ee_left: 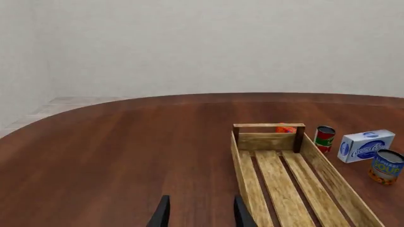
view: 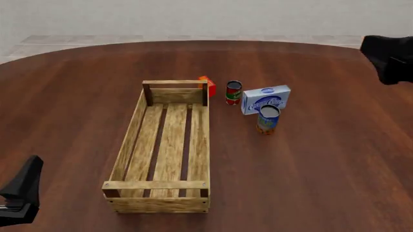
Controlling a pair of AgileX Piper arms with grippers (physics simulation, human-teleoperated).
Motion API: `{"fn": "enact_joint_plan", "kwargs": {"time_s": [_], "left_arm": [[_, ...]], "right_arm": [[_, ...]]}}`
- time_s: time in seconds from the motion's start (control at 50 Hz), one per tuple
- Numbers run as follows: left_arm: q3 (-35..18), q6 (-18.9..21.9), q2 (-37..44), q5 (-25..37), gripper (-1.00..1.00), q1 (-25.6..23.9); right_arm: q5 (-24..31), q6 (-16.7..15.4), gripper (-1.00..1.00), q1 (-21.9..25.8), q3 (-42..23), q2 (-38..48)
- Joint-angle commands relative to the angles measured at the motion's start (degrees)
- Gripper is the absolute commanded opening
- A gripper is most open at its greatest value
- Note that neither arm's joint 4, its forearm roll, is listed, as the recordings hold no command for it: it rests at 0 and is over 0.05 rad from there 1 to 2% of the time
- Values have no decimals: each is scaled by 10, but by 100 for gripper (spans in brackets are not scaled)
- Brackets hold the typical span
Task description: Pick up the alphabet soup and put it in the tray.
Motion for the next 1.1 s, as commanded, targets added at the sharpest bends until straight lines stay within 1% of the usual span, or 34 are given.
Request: {"fn": "enact_joint_plan", "kwargs": {"time_s": [0.02,0.04,0.06,0.08,0.1,0.12,0.14,0.18,0.2,0.28,0.32,0.36,0.38,0.4,0.42,0.44,0.52,0.54,0.62,0.8,1.1], "left_arm": [[0,0,0,0,100,0],[0,0,0,0,100,0],[0,0,0,0,100,0],[0,0,0,0,100,0],[0,0,0,0,100,0],[0,0,0,0,100,0],[0,0,0,0,100,0],[0,0,0,0,100,0],[0,0,0,0,100,0],[0,0,0,0,100,0],[0,0,0,0,100,0],[0,0,0,0,100,0],[0,0,0,0,100,0],[0,0,0,0,100,0],[0,0,0,0,100,0],[0,0,0,0,100,0],[0,0,0,0,100,0],[0,0,0,0,100,0],[0,0,0,0,100,0],[0,0,0,0,100,0],[0,0,0,0,100,0]], "right_arm": [[75,-29,100,59,-167,155],[83,-40,100,49,-178,168],[86,-29,100,54,-190,176],[96,-28,100,58,-207,195],[94,-35,100,58,-215,199],[102,-38,100,68,-229,215],[102,-38,100,68,-229,216],[108,-27,100,77,-247,234],[107,-34,100,70,-258,248],[113,-23,100,65,-291,289],[115,-34,100,67,-301,309],[114,-28,100,62,-309,328],[114,-28,100,62,-310,328],[113,-10,100,58,-313,333],[111,-12,100,53,-315,338],[109,-25,100,51,-315,345],[106,-20,100,45,-320,365],[106,-27,100,41,-321,371],[101,-23,100,40,-318,382],[86,-36,100,30,-311,416],[68,-29,100,28,-293,443]]}}
